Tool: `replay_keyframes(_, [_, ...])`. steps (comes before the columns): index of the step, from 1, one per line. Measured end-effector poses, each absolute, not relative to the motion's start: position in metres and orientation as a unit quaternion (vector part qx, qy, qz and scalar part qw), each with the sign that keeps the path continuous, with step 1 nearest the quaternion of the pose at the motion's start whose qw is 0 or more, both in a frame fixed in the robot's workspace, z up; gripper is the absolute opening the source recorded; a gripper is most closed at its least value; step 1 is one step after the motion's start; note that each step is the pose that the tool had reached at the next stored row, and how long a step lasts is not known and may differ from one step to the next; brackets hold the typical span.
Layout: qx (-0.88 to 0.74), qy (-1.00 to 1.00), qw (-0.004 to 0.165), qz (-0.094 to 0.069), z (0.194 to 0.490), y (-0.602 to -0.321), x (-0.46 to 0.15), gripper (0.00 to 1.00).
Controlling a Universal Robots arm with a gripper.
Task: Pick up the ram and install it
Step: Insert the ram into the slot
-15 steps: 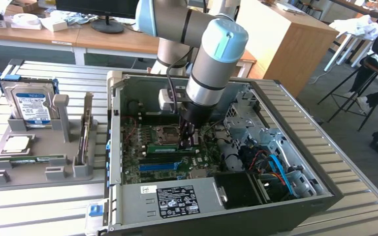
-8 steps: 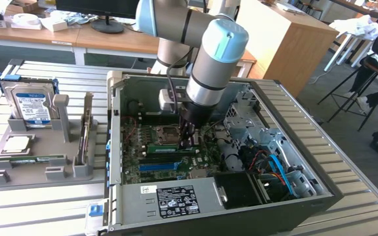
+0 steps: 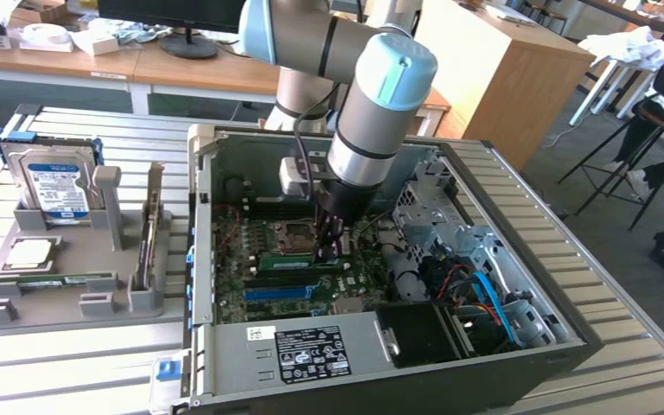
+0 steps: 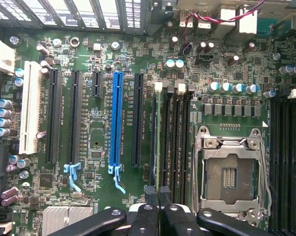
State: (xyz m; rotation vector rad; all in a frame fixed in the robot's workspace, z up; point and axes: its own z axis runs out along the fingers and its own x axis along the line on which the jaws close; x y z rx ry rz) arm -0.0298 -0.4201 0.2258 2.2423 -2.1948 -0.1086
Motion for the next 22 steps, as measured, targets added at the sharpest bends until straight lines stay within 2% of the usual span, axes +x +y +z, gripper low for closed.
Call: replay_keyframes(22, [0.713, -0.7, 0.001, -0.035, 0.2239, -0.4199, -0.0297, 0.12])
